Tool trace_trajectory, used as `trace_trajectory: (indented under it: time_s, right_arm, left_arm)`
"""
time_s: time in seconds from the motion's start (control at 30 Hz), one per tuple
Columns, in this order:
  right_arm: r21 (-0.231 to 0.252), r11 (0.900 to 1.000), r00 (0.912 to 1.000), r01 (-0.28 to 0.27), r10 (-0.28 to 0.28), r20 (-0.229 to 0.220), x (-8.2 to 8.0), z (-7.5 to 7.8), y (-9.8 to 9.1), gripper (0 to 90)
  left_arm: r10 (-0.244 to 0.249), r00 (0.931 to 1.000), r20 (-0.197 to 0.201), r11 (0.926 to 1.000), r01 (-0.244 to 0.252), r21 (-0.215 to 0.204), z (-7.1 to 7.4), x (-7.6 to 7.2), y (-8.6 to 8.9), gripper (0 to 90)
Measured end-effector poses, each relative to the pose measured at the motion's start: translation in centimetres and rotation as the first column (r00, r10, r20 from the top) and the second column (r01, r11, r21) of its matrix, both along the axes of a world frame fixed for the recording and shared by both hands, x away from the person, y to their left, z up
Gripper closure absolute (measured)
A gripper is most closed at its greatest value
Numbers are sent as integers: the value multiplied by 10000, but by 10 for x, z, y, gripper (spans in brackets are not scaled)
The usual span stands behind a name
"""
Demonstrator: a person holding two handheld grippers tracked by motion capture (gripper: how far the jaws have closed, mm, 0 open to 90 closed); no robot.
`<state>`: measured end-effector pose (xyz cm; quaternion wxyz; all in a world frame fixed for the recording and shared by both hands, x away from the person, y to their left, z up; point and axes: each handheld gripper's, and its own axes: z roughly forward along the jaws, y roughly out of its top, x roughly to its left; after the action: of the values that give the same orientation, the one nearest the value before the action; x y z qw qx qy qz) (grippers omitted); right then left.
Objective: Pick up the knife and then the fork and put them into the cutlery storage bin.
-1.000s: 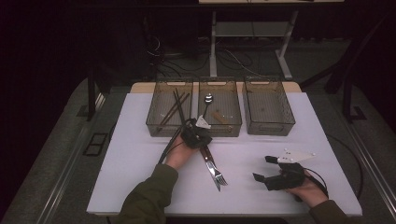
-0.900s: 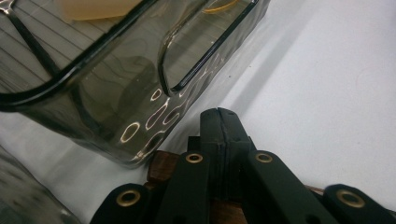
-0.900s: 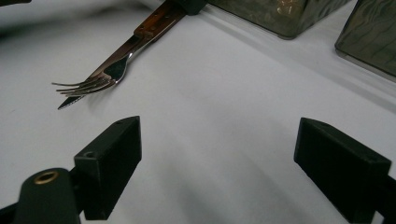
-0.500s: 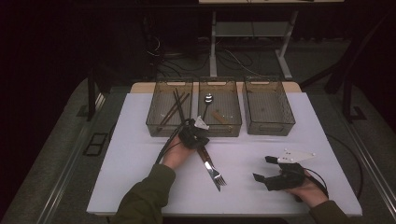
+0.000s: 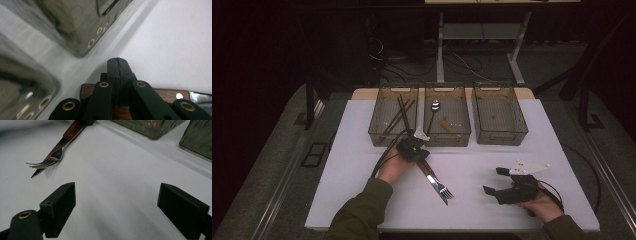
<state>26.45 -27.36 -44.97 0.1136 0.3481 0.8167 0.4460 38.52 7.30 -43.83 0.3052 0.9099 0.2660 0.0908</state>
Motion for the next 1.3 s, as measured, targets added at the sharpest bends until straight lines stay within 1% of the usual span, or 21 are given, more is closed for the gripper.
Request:
trace_trajectory:
  time_s: [0.07,0.1,0.13,0.2,0.23,0.47,0.8,0.9,1.0,1.3]
  right_arm:
    - [-8,10000,10000,2,-2,-17,0,0,0,149]
    - [-8,10000,10000,5,-5,-20,0,0,0,149]
    - [-11,10000,10000,-4,4,-15,0,0,0,149]
    - [2,10000,10000,-5,5,-23,0,0,1,149]
    - [6,10000,10000,-8,8,-22,0,0,1,149]
    - [-15,10000,10000,-33,33,-40,0,0,2,149]
    - [-10,10000,10000,-27,27,-22,-1,0,2,149]
    - [-20,10000,10000,-28,28,-16,-1,0,2,149]
    - [-17,10000,10000,-21,21,-19,0,0,2,149]
    - [-42,10000,10000,-82,82,-52,-1,-1,3,149]
  left_arm:
    - [-3,10000,-57,9999,4,104,1,-2,4,900]
    - [54,10000,-78,10000,-54,41,1,-4,6,900]
    - [-4,10000,-77,9999,5,119,1,-5,9,900]
    - [68,9999,-129,10000,-68,35,1,-8,14,900]
    - [70,9998,-187,9999,-69,73,1,-10,16,900]
    - [88,9996,-259,9999,-85,93,2,-21,30,900]
    - [153,9989,-434,9999,-150,57,3,-41,53,900]
    - [97,9990,-439,9999,-92,112,3,-48,59,900]
    - [132,9987,-498,9999,-132,-5,3,-55,65,900]
    - [109,9979,-643,9998,-122,-186,3,-75,79,899]
